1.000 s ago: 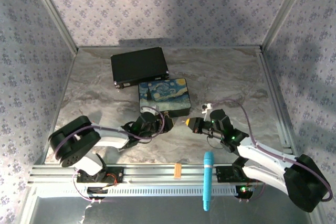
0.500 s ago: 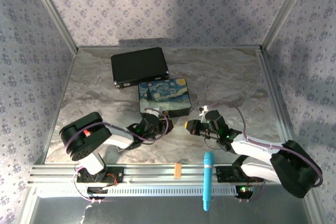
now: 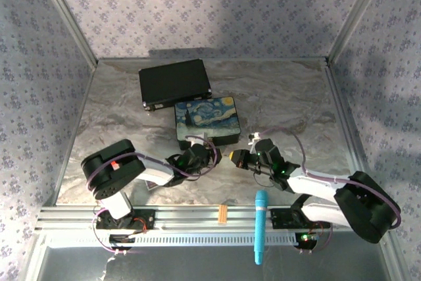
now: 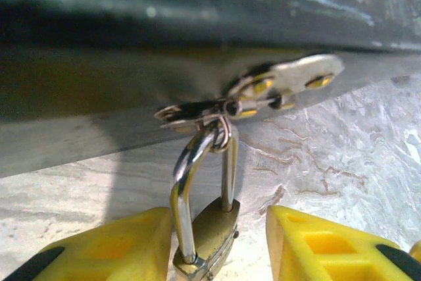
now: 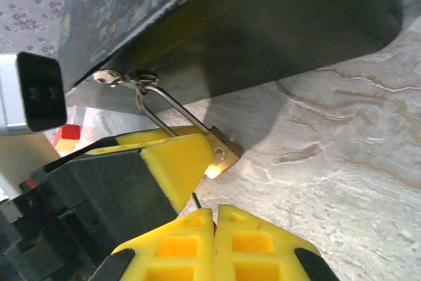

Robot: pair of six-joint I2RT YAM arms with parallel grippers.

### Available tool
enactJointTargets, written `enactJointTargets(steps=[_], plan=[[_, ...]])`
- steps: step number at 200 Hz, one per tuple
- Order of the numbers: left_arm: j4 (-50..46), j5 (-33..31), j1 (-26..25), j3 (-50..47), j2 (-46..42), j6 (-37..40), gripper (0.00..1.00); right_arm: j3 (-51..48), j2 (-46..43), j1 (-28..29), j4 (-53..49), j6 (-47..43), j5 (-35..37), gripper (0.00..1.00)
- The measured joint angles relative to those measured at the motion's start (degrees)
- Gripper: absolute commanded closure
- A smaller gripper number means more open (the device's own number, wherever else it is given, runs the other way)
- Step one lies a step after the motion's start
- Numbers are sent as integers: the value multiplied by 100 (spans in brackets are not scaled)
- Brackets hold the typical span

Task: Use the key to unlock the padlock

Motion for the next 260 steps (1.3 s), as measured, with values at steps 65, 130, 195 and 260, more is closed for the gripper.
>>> enactJointTargets(steps=[65, 130, 195, 260], plan=[[-90, -127, -26, 107, 111, -116, 90, -72, 289, 33, 223, 280, 144, 100], [103, 186, 4, -15, -59, -802, 91, -297, 938, 31, 1235, 1598, -83, 100], [245, 459, 114, -162, -293, -1338, 91, -400, 1482, -293, 2245, 2223, -595, 100], [232, 529, 179, -197, -487, -1687, 91, -439, 2192, -352, 3283, 2605, -973, 100]])
